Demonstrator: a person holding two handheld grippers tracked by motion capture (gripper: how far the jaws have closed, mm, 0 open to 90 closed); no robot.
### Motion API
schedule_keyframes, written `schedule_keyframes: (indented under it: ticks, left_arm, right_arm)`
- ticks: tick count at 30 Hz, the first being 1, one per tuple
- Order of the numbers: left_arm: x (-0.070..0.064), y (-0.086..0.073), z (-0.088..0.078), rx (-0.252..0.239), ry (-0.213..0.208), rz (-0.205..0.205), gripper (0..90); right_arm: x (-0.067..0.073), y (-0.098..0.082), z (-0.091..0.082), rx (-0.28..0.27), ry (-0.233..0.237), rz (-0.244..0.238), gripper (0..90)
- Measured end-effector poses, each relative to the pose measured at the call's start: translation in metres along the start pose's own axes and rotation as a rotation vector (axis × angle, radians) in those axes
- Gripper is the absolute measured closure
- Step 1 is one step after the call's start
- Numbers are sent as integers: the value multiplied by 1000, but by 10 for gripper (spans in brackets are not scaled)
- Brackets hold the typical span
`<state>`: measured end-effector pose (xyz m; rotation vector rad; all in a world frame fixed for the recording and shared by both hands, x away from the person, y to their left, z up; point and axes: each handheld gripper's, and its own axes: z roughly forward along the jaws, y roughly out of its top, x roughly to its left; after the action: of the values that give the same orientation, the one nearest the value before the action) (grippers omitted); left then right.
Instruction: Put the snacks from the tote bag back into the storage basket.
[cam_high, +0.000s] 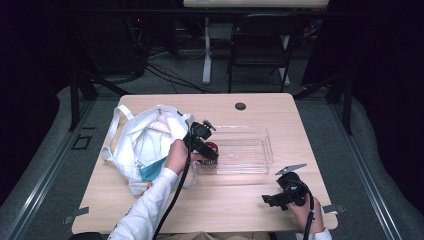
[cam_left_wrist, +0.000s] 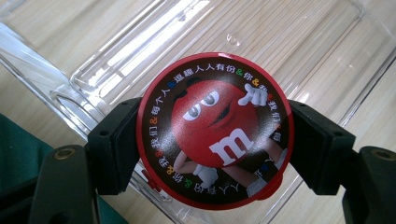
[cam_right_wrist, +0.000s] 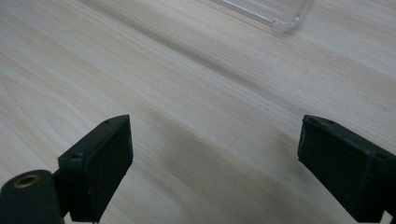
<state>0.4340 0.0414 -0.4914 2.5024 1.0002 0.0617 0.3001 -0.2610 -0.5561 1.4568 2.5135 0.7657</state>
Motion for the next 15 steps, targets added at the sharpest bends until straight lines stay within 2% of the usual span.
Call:
schedule_keyframes:
  ticks: [6,15]
  left_arm:
    - [-1,-1,4,8,-3,-7,259]
    - [-1,-1,9,25,7,10,259]
  right_arm:
    - [0,0,0,-7,5,5,98]
    - [1,0,1,-15,8,11,98]
